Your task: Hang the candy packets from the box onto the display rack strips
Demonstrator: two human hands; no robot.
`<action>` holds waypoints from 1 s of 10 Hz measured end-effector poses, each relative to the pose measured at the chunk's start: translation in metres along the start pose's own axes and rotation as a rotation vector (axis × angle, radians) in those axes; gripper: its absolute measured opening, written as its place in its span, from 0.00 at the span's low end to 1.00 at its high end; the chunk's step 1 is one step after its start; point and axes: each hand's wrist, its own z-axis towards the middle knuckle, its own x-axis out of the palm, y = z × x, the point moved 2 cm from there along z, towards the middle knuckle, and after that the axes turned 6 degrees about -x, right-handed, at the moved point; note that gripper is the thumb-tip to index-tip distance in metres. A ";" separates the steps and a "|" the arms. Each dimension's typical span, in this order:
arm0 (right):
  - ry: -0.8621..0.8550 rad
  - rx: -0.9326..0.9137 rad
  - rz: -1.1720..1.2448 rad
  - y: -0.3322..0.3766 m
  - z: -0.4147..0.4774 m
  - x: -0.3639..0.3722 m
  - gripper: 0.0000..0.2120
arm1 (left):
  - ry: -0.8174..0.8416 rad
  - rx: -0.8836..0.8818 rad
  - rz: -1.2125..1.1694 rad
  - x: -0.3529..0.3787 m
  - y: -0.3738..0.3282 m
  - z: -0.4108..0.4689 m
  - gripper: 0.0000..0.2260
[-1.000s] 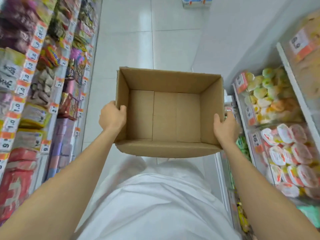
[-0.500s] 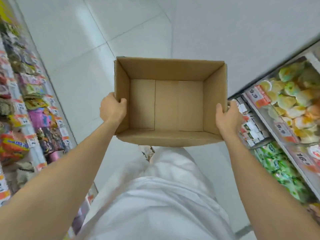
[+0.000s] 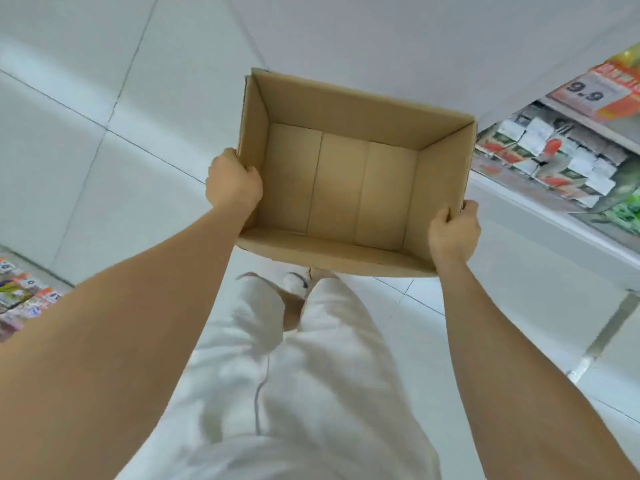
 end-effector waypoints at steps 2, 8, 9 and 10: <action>-0.015 0.158 0.042 -0.042 0.027 0.136 0.09 | 0.164 -0.027 -0.043 0.123 0.017 0.122 0.13; 0.227 0.289 0.081 -0.120 0.147 0.377 0.20 | 0.394 0.257 0.039 0.359 -0.003 0.319 0.27; 0.170 0.209 0.090 -0.100 0.134 0.350 0.25 | 0.311 0.498 0.099 0.333 -0.011 0.297 0.36; -0.132 0.131 0.287 -0.059 0.115 0.291 0.18 | 0.341 0.645 0.073 0.298 -0.021 0.248 0.25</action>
